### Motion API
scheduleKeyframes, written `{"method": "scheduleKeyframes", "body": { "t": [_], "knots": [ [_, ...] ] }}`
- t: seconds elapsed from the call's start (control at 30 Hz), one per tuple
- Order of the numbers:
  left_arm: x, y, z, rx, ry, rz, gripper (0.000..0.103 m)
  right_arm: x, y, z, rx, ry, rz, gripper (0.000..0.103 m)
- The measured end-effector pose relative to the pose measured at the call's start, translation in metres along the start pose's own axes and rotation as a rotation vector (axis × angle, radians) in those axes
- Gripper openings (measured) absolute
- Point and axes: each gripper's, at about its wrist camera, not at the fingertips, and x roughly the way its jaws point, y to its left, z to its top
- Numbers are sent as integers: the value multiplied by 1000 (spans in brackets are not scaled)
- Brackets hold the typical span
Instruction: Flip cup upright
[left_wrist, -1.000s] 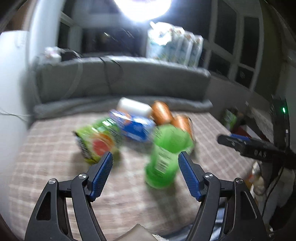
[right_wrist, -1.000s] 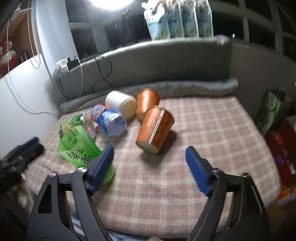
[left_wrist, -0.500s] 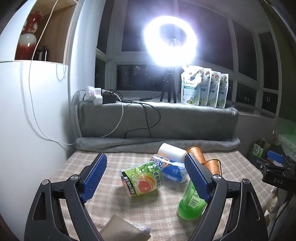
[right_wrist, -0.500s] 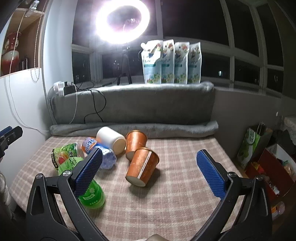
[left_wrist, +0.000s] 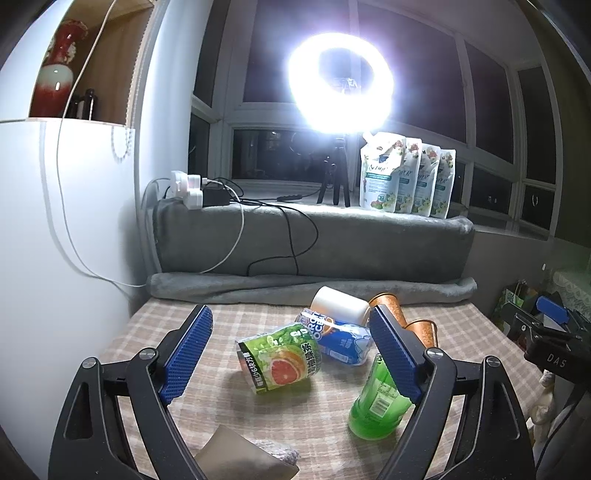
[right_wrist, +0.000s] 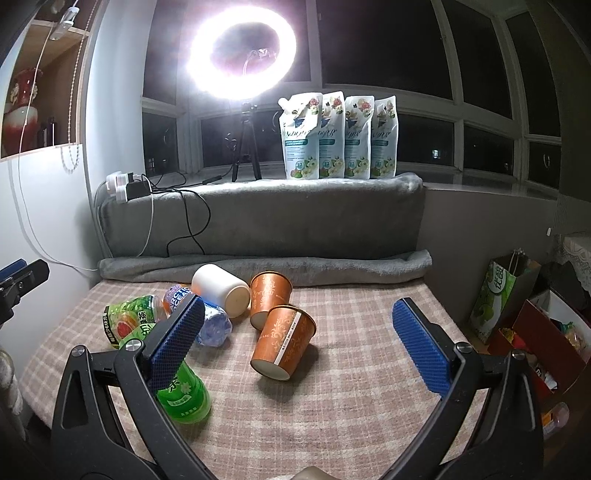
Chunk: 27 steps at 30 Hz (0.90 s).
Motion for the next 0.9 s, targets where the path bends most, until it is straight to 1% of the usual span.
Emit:
{"method": "scheduleKeyframes", "body": {
  "t": [0.2,0.9],
  "knots": [
    [1,0,-1,-6,10,-5,87,0,0,1,-1,-3,-2,103],
    [1,-1,-1,-1,6,-9,87,1,0,2,0,-6,-4,103]
  ]
}}
